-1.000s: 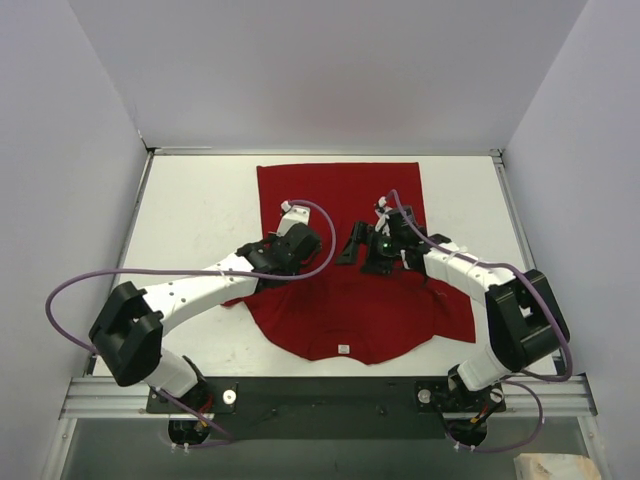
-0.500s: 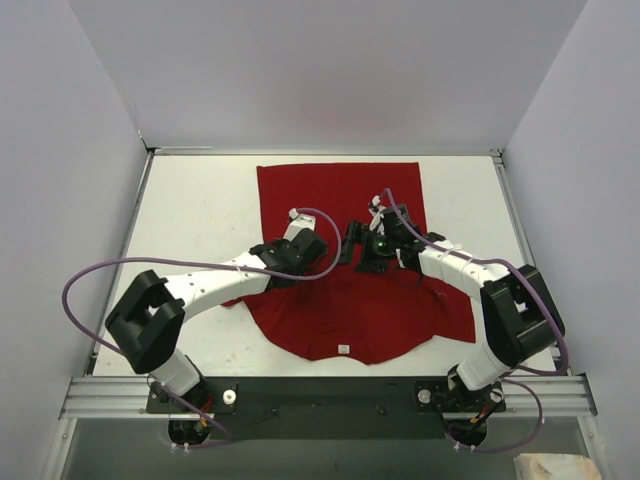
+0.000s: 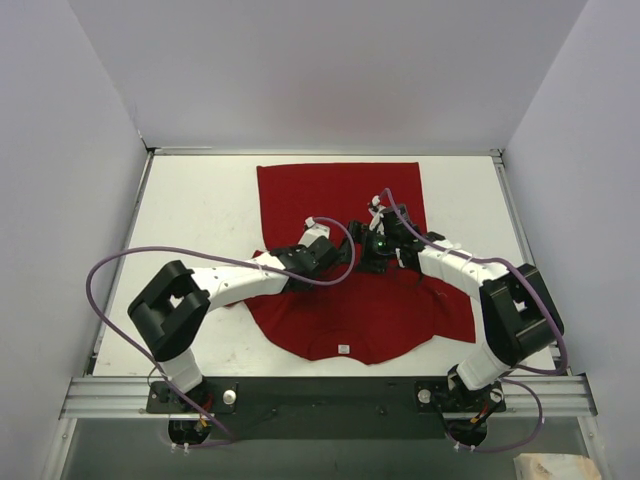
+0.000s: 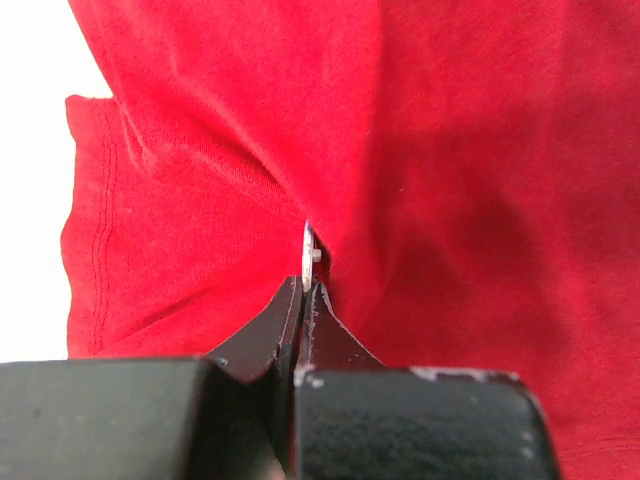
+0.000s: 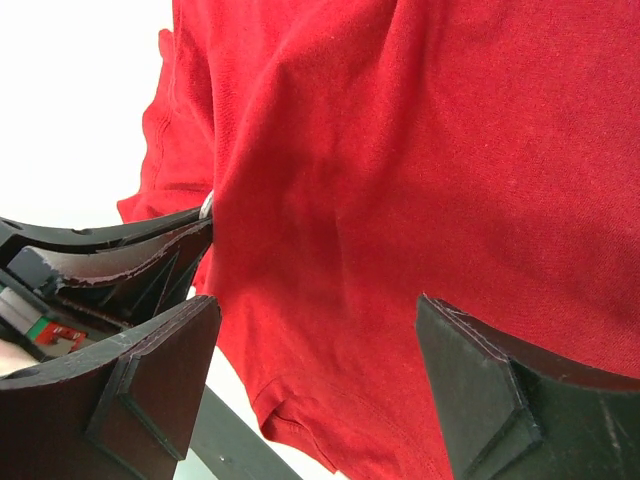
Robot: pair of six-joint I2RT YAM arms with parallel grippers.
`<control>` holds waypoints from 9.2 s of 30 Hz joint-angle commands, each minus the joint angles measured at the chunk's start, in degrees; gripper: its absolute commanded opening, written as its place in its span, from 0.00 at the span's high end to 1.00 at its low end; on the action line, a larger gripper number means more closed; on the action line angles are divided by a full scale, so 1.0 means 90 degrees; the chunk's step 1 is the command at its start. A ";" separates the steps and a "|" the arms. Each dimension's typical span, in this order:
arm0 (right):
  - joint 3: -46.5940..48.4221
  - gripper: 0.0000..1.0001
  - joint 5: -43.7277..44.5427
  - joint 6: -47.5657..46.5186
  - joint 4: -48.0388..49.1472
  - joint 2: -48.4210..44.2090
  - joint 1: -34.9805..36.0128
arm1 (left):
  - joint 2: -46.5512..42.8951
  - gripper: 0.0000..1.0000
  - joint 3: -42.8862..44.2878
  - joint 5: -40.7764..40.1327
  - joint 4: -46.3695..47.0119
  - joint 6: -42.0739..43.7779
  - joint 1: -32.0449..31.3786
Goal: Pin the brooch onto the clothing
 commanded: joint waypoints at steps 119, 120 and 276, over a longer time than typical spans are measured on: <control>-0.1446 0.03 -0.2166 -0.1428 0.2597 -0.1891 0.0000 | -0.3713 1.00 -0.2307 0.4421 0.3699 0.0739 0.1350; -0.1526 0.02 -0.2245 -0.1389 0.3045 -0.1921 0.0000 | -0.3761 1.00 -0.2327 0.4510 0.3719 0.0778 0.1360; -0.1399 1.00 -0.1474 -0.0392 0.3840 -0.1560 0.0801 | -0.5500 1.00 -0.3030 0.6162 0.3856 0.1286 0.1438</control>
